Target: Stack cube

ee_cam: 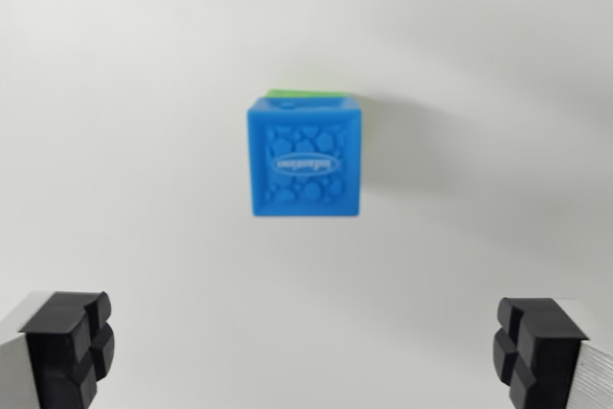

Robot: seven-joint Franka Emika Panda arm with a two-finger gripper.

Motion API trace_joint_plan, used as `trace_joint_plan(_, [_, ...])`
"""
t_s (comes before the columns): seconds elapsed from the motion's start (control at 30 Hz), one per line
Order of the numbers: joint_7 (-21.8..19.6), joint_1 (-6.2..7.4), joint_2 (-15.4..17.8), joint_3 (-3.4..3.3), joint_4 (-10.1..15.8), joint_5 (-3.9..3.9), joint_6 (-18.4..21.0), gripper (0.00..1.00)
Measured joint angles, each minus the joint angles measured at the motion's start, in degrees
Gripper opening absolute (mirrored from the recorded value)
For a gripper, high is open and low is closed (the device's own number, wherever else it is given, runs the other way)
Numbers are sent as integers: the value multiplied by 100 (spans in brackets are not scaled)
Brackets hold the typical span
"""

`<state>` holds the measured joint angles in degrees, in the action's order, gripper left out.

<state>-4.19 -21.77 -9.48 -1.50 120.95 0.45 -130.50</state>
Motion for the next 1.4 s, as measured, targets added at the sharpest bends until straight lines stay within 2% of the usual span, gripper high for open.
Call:
trace_joint_plan(0.43, [-4,0,391,-1,-345,-8,728,100])
trace_joint_plan(0.83, [-6,0,602,-2,-688,-11,1284,100])
trace_joint_plan(1.4, [-8,0,726,-2,-1016,-13,1737,100])
